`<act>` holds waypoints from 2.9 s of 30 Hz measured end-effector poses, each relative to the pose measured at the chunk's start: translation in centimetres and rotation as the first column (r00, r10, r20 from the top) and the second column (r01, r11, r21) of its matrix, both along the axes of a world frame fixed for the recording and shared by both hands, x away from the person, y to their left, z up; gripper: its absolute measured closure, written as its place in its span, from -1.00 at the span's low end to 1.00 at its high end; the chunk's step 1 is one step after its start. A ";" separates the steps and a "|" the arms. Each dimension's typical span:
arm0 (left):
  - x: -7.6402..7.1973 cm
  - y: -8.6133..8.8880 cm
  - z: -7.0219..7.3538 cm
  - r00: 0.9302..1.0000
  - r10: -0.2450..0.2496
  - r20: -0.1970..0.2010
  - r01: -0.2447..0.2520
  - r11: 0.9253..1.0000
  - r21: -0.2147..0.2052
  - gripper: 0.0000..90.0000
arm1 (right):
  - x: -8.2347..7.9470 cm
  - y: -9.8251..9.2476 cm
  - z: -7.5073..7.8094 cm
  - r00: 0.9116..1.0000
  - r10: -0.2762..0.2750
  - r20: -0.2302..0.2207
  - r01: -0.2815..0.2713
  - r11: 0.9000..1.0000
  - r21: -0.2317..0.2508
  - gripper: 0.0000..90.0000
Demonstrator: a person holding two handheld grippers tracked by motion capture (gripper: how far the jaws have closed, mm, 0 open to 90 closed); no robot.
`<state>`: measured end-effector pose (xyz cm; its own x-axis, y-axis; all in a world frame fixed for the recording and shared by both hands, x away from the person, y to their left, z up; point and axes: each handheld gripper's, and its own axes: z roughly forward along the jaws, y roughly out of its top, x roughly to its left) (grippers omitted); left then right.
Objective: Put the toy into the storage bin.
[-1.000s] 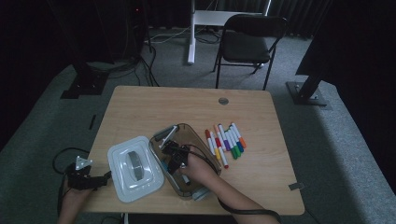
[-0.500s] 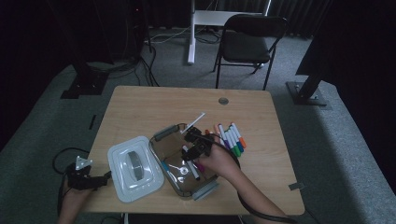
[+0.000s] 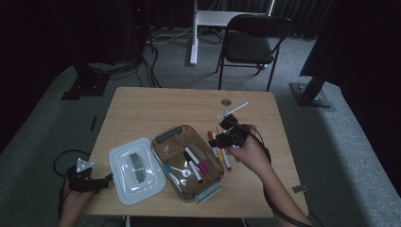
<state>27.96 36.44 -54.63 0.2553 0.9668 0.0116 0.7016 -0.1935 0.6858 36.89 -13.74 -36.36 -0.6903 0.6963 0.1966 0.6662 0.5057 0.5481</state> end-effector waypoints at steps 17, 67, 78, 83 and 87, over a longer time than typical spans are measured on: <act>0.0 0.0 0.0 1.000 0.000 -0.001 0.000 1.000 -0.001 -0.98 | 3.8 -6.8 -4.7 0.988 -0.156 0.001 0.156 0.987 0.036 0.30; 0.0 0.0 0.0 1.000 0.002 -0.002 -0.002 1.000 0.000 -0.98 | 11.3 -10.6 -14.8 0.902 -0.422 -0.091 0.407 0.902 -0.146 0.70; 0.0 0.0 0.0 1.000 0.002 -0.002 -0.002 1.000 0.000 -0.99 | 9.5 -12.0 -12.3 0.888 -0.448 -0.097 0.445 0.894 -0.059 0.70; 0.0 0.0 0.0 1.000 0.002 -0.002 -0.002 1.000 0.000 -0.99 | 8.3 -11.7 -10.4 0.895 -0.437 -0.084 0.436 0.899 -0.038 0.71; 0.0 0.0 0.0 1.000 0.003 -0.001 -0.003 1.000 0.000 -0.99 | 7.5 -11.3 -9.0 0.901 -0.428 -0.074 0.428 0.903 -0.012 0.70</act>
